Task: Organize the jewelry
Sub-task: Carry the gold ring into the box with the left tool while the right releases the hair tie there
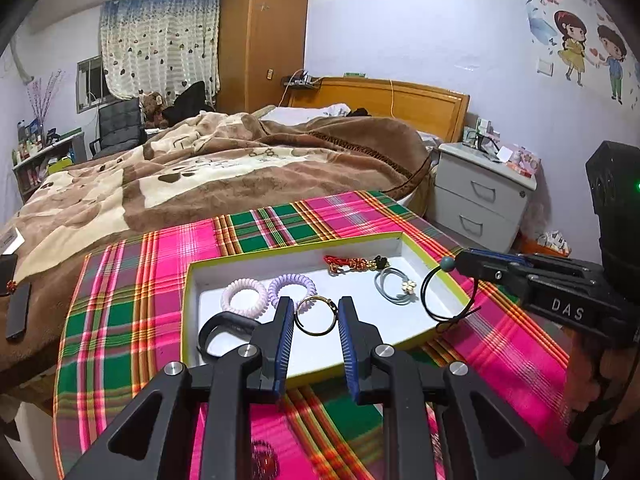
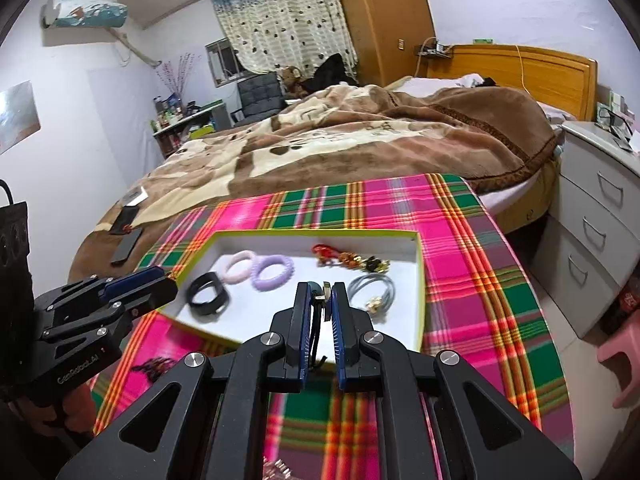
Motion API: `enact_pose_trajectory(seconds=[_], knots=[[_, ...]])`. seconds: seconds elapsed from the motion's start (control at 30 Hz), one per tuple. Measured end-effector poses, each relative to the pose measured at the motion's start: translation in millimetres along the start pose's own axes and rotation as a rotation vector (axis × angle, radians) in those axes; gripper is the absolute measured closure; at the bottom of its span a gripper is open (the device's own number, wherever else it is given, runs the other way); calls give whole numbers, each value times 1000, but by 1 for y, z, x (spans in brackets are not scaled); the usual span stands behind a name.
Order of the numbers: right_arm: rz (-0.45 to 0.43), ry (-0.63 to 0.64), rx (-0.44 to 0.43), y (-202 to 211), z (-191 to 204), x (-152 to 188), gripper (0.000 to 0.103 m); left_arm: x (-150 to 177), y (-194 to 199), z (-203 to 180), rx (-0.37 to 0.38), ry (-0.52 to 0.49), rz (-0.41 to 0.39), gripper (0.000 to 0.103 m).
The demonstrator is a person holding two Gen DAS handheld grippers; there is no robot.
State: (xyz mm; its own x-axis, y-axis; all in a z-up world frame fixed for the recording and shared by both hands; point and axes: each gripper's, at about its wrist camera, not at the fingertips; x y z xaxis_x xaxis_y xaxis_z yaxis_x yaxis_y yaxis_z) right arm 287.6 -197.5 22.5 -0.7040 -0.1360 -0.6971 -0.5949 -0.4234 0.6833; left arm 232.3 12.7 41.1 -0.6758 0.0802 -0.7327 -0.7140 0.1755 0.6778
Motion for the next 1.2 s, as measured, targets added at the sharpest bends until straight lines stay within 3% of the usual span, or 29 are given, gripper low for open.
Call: enact_pose_trajectory(seconds=[0.57,0.93,1.2], knots=[[119,-43,66,-58,-37,5,93,-3,-77,9,-24,-1,116,80],[152,-31,109,-67,-40,8,92,-2,-93,6,-23,-5,172,80],[153,-15,113,-67,-35,9,86,1,-104,8,-28,-2,214,80]])
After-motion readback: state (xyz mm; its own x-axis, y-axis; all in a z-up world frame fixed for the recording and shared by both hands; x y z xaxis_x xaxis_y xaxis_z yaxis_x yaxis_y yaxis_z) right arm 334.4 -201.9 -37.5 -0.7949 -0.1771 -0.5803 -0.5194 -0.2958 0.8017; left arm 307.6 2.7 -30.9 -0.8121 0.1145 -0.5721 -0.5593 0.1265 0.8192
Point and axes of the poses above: each gripper's, at about its wrist camera, not at the fingertips, and y roughly against the way its jaws point, z to its left, x to its underside, and after that the axes turned 7 degrees about z, right-handed
